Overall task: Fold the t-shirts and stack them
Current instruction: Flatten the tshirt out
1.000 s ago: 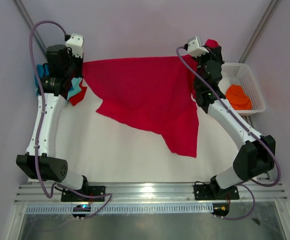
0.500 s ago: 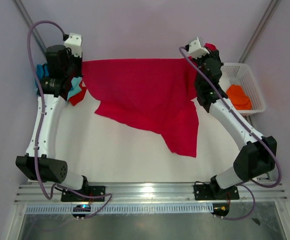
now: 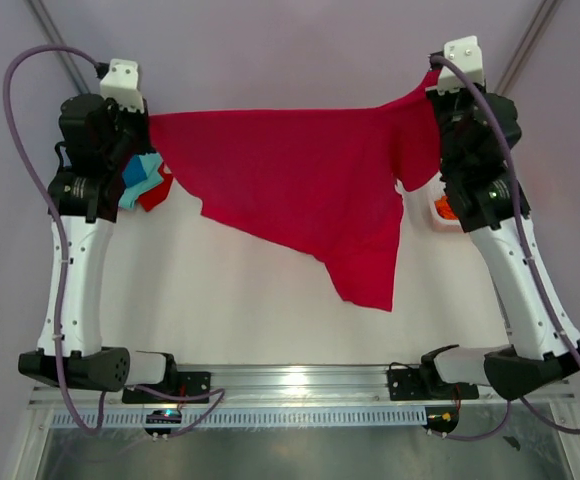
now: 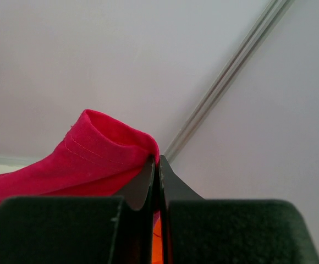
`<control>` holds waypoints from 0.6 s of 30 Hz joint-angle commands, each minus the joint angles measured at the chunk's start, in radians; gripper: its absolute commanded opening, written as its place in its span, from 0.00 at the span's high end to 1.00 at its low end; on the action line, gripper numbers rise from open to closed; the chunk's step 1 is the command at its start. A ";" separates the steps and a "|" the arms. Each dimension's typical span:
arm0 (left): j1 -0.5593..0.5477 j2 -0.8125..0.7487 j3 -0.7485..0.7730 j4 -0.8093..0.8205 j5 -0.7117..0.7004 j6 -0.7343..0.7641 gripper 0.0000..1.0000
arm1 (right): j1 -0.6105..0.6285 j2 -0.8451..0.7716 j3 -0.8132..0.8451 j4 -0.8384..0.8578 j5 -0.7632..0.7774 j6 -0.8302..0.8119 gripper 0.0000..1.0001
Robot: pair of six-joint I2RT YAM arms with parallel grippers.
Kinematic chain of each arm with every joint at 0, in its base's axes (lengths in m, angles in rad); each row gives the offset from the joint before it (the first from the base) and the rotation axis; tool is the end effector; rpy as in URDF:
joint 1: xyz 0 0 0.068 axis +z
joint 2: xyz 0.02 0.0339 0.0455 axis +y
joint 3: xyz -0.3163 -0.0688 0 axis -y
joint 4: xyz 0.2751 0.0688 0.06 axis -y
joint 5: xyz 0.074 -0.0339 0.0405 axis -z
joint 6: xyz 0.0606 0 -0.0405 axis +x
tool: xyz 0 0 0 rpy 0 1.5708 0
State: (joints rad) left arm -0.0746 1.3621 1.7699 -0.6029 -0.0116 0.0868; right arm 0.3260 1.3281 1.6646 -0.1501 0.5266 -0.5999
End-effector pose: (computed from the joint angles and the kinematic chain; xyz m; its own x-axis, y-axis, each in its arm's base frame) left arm 0.3144 -0.0228 0.5610 -0.1871 0.1009 -0.9771 0.0797 0.9930 0.0873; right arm 0.3016 0.0698 0.5914 0.0371 -0.5027 -0.8637 0.2568 0.8400 -0.4779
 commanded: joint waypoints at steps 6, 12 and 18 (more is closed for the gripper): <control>0.012 -0.167 0.095 -0.055 0.005 -0.019 1.00 | -0.016 -0.206 0.116 -0.186 -0.082 0.109 0.97; 0.012 -0.294 0.115 -0.124 0.044 -0.044 1.00 | -0.016 -0.363 0.104 -0.316 -0.163 0.155 0.97; 0.012 -0.466 0.099 -0.193 0.047 -0.033 1.00 | -0.016 -0.498 0.228 -0.515 -0.359 0.152 0.97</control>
State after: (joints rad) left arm -0.0742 0.9764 1.8458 -0.7593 0.0605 0.0521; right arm 0.3222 0.9070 1.7897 -0.5758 0.2440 -0.4580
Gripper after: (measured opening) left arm 0.009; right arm 0.034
